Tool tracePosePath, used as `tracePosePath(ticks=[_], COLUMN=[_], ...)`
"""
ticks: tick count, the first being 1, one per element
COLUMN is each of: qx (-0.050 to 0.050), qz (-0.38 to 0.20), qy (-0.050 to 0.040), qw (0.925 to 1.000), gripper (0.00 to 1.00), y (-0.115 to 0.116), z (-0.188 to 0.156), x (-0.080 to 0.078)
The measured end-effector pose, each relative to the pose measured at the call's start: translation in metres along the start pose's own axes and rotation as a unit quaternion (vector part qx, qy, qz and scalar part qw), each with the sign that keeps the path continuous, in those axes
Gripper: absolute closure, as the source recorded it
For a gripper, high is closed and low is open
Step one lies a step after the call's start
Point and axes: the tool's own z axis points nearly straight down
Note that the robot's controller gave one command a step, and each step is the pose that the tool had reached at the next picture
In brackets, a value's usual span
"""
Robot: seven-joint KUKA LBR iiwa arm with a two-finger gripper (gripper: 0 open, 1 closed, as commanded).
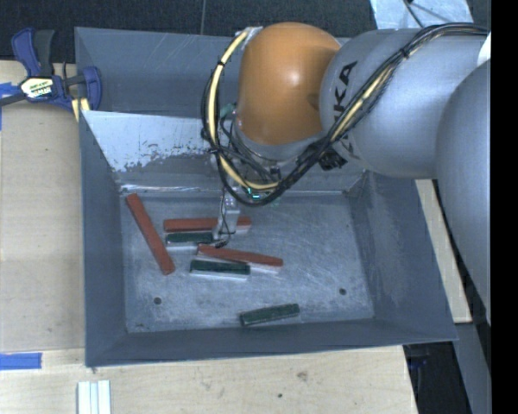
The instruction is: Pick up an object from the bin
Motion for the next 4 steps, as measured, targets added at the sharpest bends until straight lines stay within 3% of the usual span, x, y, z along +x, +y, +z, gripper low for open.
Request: tracePosePath(ticks=[1,2,3,4], qx=[0.001,0.000,-0.002,0.001], qz=[-0.061,0.037,-0.009,-0.169], qy=[-0.0047,-0.0003,-0.0039,-0.0071], qw=[0.9982,0.9993,1.0000,0.9856], gripper=[0.00,0.00,0.00,0.00], y=[-0.049,-0.002,-0.029,-0.028], z=[-0.060,0.058,0.111,0.055], x=[0.051,0.063,0.024,0.011])
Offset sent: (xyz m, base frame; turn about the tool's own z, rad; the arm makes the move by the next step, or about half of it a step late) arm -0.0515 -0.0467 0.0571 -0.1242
